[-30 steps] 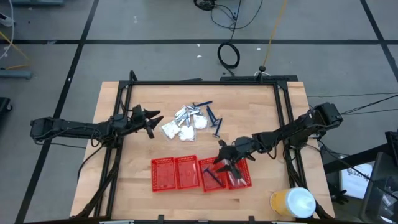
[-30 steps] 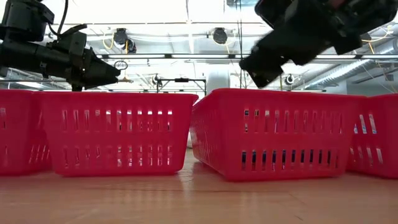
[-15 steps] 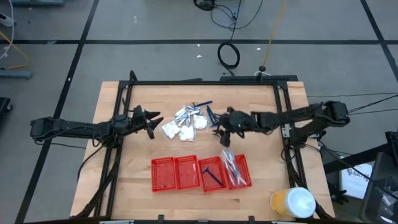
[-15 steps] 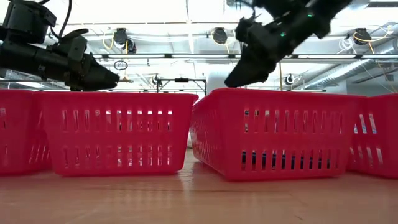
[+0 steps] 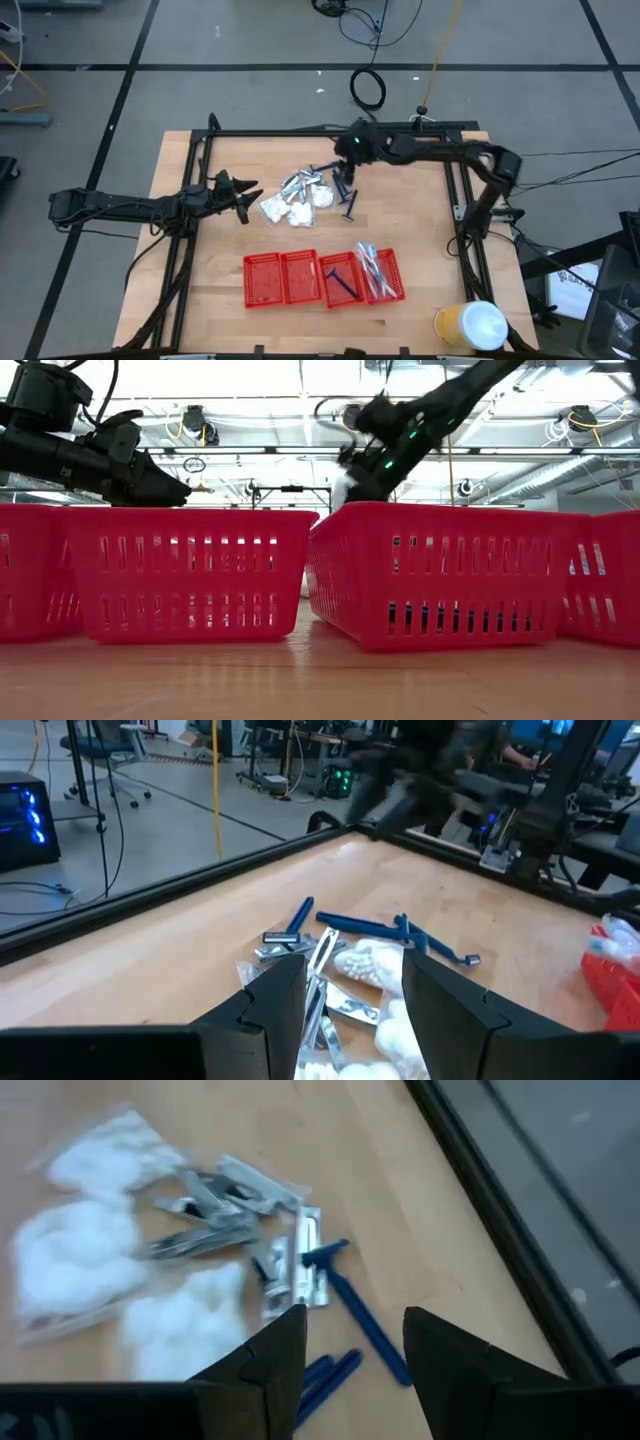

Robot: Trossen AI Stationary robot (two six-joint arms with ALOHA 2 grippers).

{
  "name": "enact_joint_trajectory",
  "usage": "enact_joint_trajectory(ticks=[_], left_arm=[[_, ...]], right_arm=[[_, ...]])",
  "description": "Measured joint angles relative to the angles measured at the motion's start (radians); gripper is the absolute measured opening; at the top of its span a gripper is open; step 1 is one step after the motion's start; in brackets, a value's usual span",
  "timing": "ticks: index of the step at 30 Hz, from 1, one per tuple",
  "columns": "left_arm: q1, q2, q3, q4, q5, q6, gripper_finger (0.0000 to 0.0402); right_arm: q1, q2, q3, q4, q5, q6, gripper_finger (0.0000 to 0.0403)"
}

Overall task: Pick & Place Travel size toiletries
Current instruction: Put the blue razor into the middle right red bin

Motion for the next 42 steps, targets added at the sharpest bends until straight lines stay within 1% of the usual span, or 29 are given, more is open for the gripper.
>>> enact_joint_trajectory(ticks=[5,9,12,16,19,23,27,29,31,34,40,42], left_arm=[[0.000,0.000,0.000,-0.019,0.000,0.002,0.0166],[0.000,0.000,0.000,-0.038,0.000,0.002,0.0166],[0.000,0.000,0.000,-0.042,-0.004,0.009,0.0166],[0.000,0.000,0.000,-0.037,-0.011,0.067,0.0166],[0.000,0.000,0.000,-0.028,-0.011,0.080,0.0166],[0.001,0.000,0.000,-0.001,-0.003,0.040,0.0166],[0.001,0.000,0.000,0.001,0.011,0.036,0.0166],[0.001,0.000,0.000,0.000,0.011,0.035,0.0166],[0.001,0.000,0.000,-0.002,0.011,0.032,0.0166],[0.001,0.000,0.000,-0.009,0.011,0.031,0.0166],[0.001,0.000,0.000,-0.012,0.011,0.026,0.0166],[0.001,0.000,0.000,-0.011,0.011,0.026,0.0166]], right_arm=[[-0.039,0.148,0.064,-0.008,-0.087,-0.059,0.0155],[-0.024,0.164,0.071,-0.125,-0.078,-0.036,0.0155],[0.014,0.135,0.073,-0.240,-0.026,0.016,0.0155],[0.066,0.122,0.072,-0.293,0.084,0.020,0.0155],[0.080,0.121,0.073,-0.271,0.127,0.026,0.0155],[0.080,0.121,0.073,-0.265,0.126,0.040,0.0155],[0.055,0.121,0.073,-0.200,0.121,-0.059,0.0155],[0.028,0.121,0.073,-0.162,0.096,-0.102,0.0155],[0.000,0.132,0.073,-0.127,0.038,-0.134,0.0155],[-0.038,0.158,0.071,-0.104,-0.025,-0.142,0.0155],[-0.078,0.248,0.071,-0.019,-0.030,-0.177,0.0155],[-0.082,0.261,0.071,-0.016,-0.030,-0.196,0.0155]])
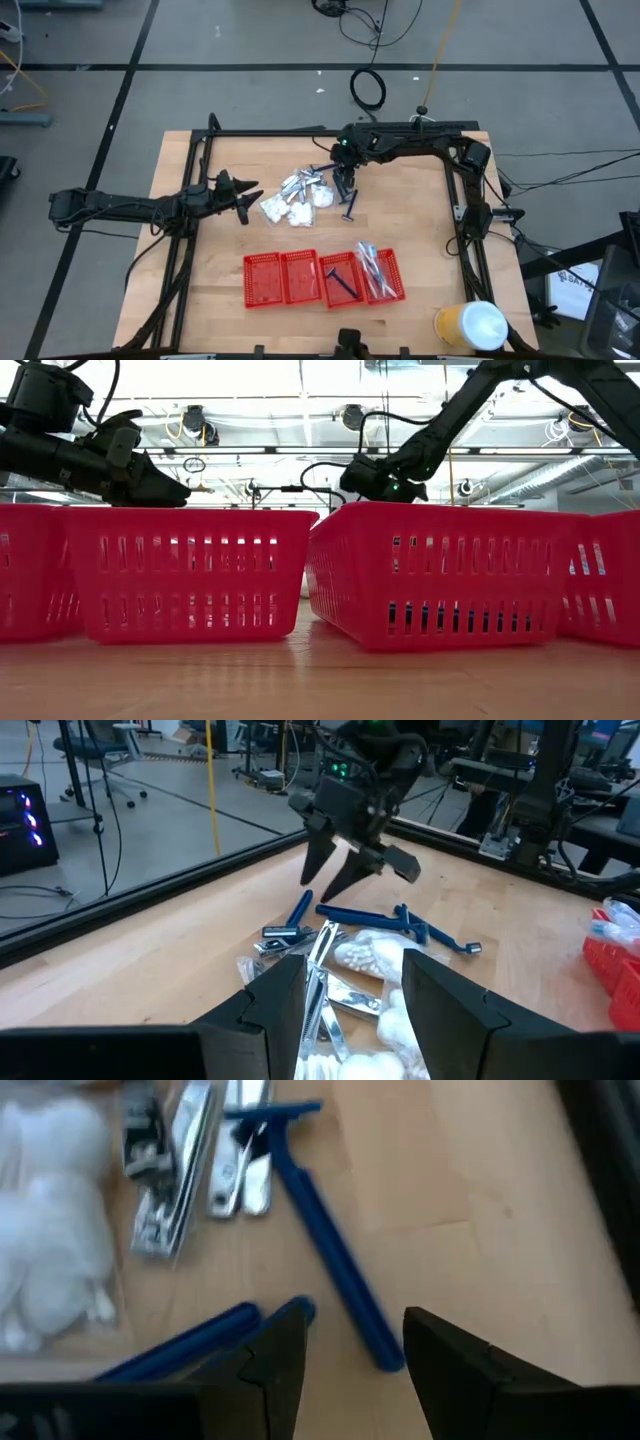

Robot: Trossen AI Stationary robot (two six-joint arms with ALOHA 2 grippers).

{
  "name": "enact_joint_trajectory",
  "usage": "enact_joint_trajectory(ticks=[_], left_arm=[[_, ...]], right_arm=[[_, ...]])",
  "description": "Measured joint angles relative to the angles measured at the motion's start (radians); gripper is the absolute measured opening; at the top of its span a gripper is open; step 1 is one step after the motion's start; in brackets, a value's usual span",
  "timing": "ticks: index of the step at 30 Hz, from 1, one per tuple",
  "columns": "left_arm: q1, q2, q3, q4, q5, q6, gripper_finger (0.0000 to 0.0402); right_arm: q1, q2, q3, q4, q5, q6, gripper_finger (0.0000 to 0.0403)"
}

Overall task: Pick & Place Travel size toiletries
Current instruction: Put the blue razor into the middle right red bin

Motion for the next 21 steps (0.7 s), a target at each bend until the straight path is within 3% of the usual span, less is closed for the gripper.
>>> enact_joint_trajectory(ticks=[10,21], left_arm=[[0.000,0.000,0.000,-0.002,0.000,0.010,0.0166],[0.000,0.000,0.000,-0.008,0.000,0.010,0.0166]], right_arm=[[-0.031,0.017,0.000,-0.038,-0.001,-0.025,0.0145],[0.005,0.015,0.002,-0.101,-0.019,-0.048,0.0043]])
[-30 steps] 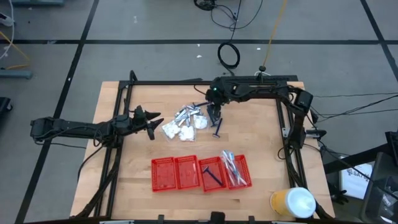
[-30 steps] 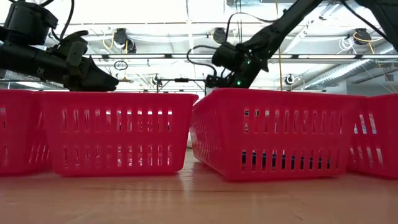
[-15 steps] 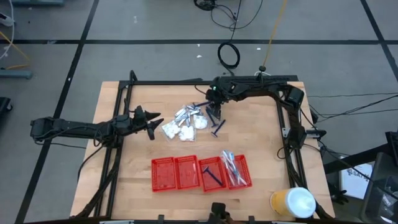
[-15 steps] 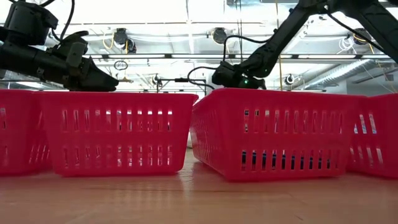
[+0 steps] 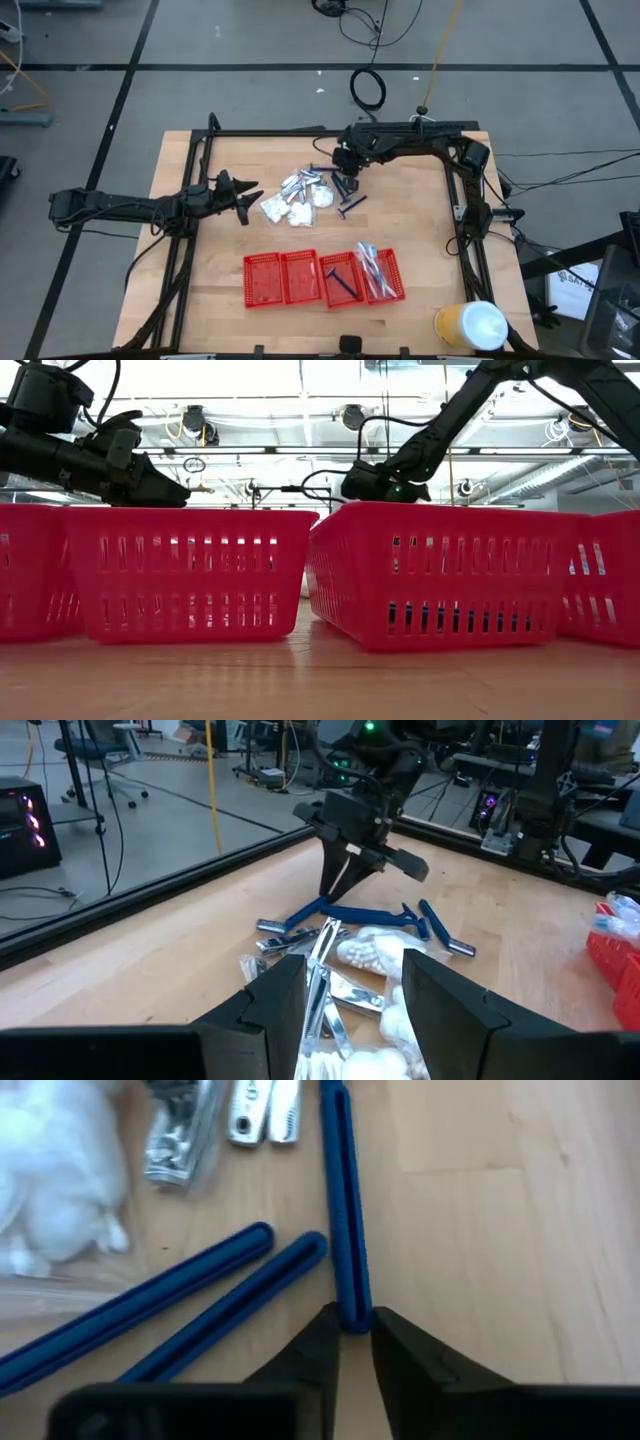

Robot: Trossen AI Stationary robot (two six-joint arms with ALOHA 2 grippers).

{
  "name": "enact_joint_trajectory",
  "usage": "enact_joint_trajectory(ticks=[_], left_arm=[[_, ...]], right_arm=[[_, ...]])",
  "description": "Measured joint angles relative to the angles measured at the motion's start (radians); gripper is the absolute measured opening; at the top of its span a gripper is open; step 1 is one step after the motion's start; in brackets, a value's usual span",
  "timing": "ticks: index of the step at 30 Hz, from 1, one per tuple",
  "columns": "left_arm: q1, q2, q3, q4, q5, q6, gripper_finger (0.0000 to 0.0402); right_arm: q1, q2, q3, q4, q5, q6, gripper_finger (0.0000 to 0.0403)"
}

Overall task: Pick & Place Travel size toiletries
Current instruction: Put the blue razor into the middle right red bin

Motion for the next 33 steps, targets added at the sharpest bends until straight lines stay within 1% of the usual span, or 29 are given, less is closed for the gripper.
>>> enact_joint_trajectory(ticks=[3,6,8,11,15,17,20,23,26,29,33], left_arm=[[0.000,0.000,0.000,0.000,0.000,0.000,0.0166],[0.000,0.000,0.000,0.000,0.000,0.000,0.0166],[0.000,0.000,0.000,-0.001,0.000,0.000,0.0166],[0.000,0.000,0.000,-0.001,0.000,0.000,0.0166],[0.000,0.000,0.000,-0.003,0.000,0.000,0.0166],[0.000,0.000,0.000,-0.006,0.000,0.000,0.0166],[0.000,0.000,0.001,-0.015,0.000,0.000,0.0166],[0.000,0.000,0.001,-0.025,0.000,-0.001,0.0166],[0.000,0.000,0.001,-0.024,0.000,-0.013,0.0166],[0.000,0.000,0.001,-0.025,0.000,-0.011,0.0166],[0.000,0.000,0.001,-0.027,0.000,-0.008,0.0166]], right_arm=[[0.020,-0.001,0.000,0.015,0.049,0.008,0.0028],[0.037,-0.007,-0.002,0.031,0.122,0.032,0.0035],[0.041,-0.013,-0.002,0.034,0.115,0.037,0.0059],[0.048,-0.017,-0.002,0.041,0.114,0.071,0.0109],[0.053,-0.016,-0.002,0.042,0.119,0.072,0.0171],[0.053,-0.016,-0.002,0.064,0.119,0.066,0.0191],[0.049,-0.006,-0.002,0.119,0.096,0.060,0.0205],[0.035,0.034,-0.001,0.174,0.039,0.057,0.0203],[0.022,0.044,0.000,0.162,0.085,0.063,0.0185],[0.013,0.045,0.000,0.117,0.077,0.078,0.0149],[0.015,0.043,0.000,0.083,0.078,0.080,0.0084]])
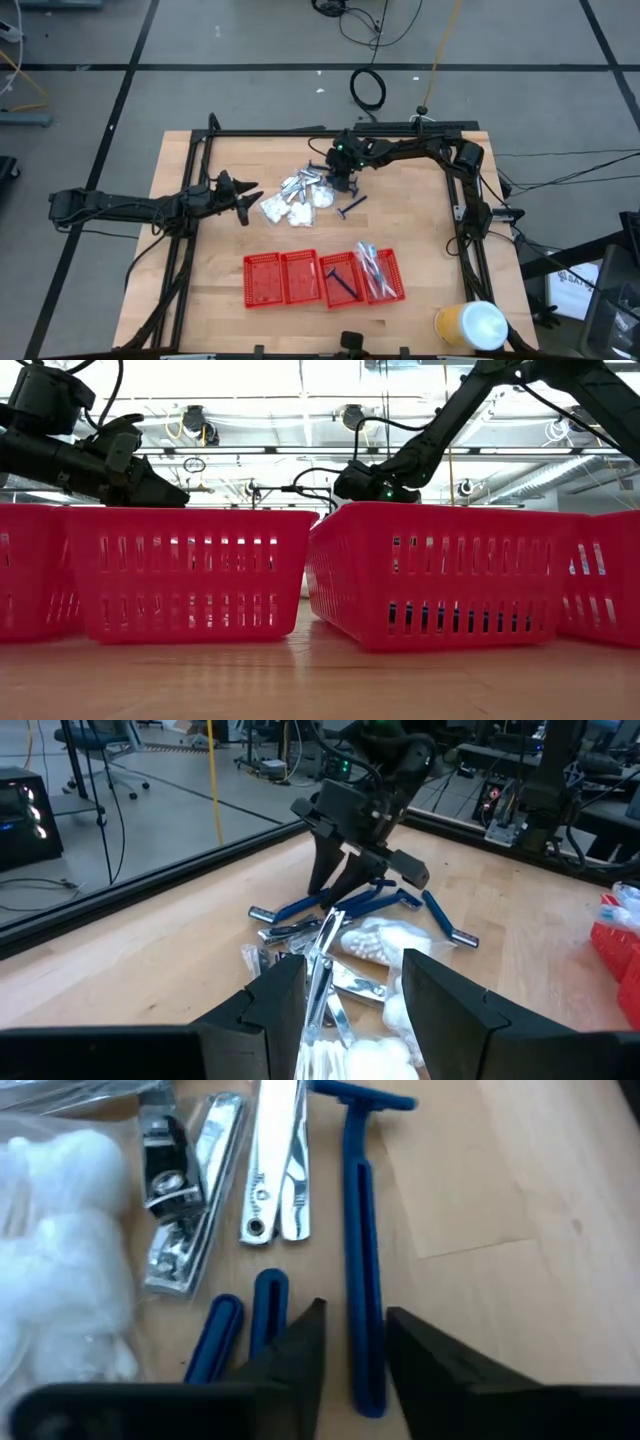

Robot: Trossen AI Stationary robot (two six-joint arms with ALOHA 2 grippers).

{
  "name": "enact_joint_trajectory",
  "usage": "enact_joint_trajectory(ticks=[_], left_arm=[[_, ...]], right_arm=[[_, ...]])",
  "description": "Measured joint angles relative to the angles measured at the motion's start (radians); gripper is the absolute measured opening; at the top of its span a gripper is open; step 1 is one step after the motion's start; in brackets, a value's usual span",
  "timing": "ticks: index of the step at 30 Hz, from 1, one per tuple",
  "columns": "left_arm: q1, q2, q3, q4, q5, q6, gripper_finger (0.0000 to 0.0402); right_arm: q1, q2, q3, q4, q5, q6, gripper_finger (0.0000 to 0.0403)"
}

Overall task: Pick & Place Travel size toiletries
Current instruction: Put the blue razor into the middle right red bin

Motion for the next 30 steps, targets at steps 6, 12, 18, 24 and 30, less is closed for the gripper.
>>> enact_joint_trajectory(ticks=[6,12,18,24,30], left_arm=[[0.000,0.000,0.000,-0.001,0.000,0.005,0.0166],[0.000,0.000,0.000,-0.001,0.000,0.005,0.0166],[0.000,0.000,0.000,0.000,0.000,0.006,0.0166],[0.001,0.000,0.000,-0.005,0.000,0.004,0.0166],[0.001,0.000,0.000,-0.020,0.001,0.012,0.0166]], right_arm=[[0.000,-0.002,0.000,-0.008,-0.029,-0.010,0.0018],[0.021,-0.065,-0.006,-0.036,-0.013,-0.009,0.0018],[0.092,-0.230,-0.002,-0.105,-0.026,0.100,0.0017],[0.285,-0.395,-0.043,-0.235,-0.031,0.317,0.0017],[0.555,-0.535,-0.179,-0.180,0.027,0.638,0.0017]])
